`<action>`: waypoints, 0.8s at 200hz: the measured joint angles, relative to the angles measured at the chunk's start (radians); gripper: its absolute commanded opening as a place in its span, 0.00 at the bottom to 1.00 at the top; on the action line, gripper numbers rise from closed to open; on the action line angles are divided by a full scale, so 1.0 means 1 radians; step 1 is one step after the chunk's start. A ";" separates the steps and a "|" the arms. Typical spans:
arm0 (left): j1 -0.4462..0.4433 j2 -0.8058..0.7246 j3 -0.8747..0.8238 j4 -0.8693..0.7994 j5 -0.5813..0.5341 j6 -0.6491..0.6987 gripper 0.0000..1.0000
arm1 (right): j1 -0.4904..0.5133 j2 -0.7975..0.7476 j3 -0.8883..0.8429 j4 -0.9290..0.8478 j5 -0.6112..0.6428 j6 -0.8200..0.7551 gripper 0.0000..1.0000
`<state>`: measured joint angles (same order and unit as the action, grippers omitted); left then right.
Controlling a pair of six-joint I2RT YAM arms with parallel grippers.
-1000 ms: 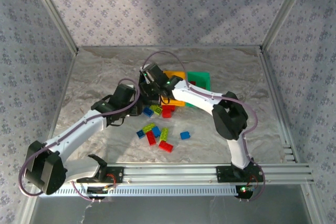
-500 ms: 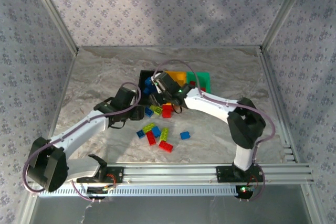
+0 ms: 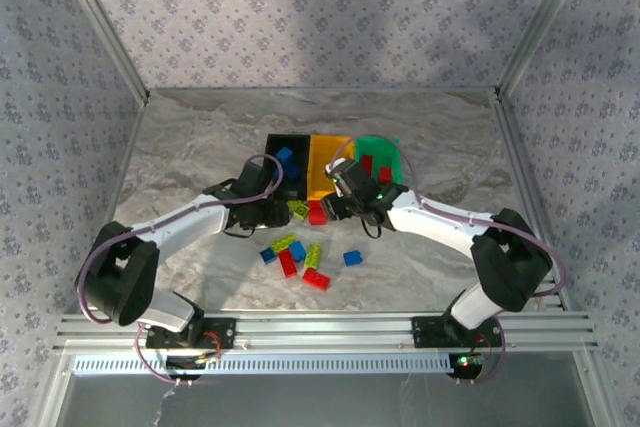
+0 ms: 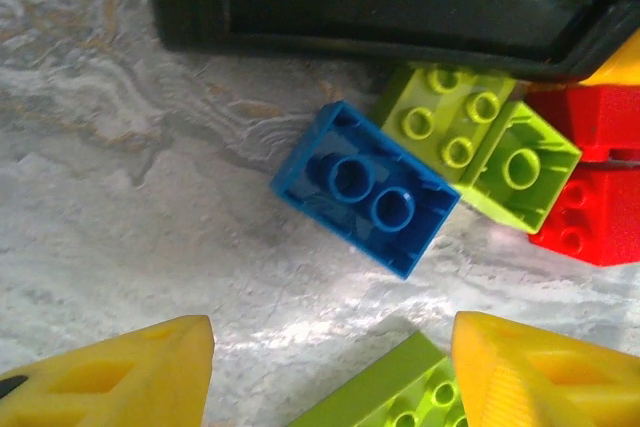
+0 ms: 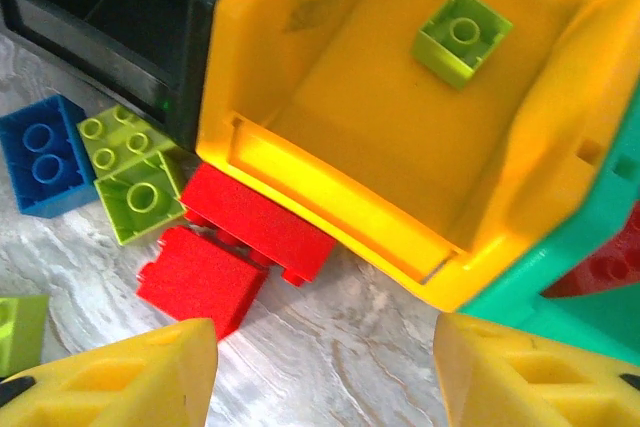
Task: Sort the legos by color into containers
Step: Pick up the lego from the center of the table.
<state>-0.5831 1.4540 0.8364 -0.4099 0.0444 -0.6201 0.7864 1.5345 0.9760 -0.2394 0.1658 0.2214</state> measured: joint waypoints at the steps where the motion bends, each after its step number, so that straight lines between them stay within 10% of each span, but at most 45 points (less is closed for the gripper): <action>1: -0.001 0.002 0.002 0.000 0.000 0.000 0.64 | -0.001 -0.003 -0.003 0.000 0.000 0.000 0.61; 160: -0.026 0.349 0.356 -0.213 -0.090 0.351 0.64 | -0.101 -0.259 -0.232 0.061 0.003 0.008 0.63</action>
<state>-0.6090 1.8030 1.1927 -0.6228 -0.0452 -0.2687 0.6857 1.2758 0.7444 -0.1787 0.1684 0.2295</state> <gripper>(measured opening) 0.658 0.630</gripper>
